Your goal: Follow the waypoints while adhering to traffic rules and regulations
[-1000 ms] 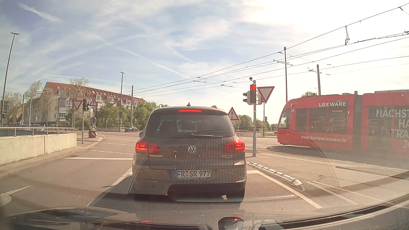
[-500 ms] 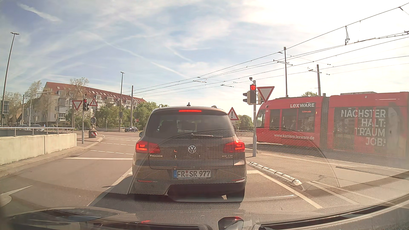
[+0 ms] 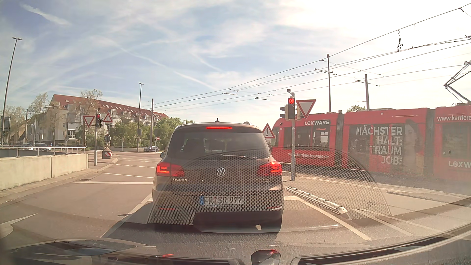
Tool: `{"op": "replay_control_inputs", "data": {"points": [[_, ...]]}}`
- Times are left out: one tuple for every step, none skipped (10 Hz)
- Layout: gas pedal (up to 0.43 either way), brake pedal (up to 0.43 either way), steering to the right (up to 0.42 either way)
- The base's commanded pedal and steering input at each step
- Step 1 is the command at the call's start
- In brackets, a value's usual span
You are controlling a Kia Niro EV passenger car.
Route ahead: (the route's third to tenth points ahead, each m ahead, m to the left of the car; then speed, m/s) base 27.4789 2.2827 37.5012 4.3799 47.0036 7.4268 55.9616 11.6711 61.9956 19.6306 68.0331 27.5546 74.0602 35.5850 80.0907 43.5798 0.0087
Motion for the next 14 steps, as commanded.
{"op": "replay_control_inputs", "data": {"points": [[0.000,0.128,-0.019],[0.000,0.128,-0.026],[0.000,0.134,-0.033],[0.000,0.122,-0.040],[0.000,0.128,-0.045],[0.000,0.134,-0.046],[0.000,0.134,-0.046],[0.000,0.134,-0.046],[0.000,0.134,-0.047],[0.000,0.134,-0.047],[0.000,0.134,-0.047],[0.000,0.140,-0.047],[0.000,0.134,-0.047],[0.000,0.140,-0.048]]}}
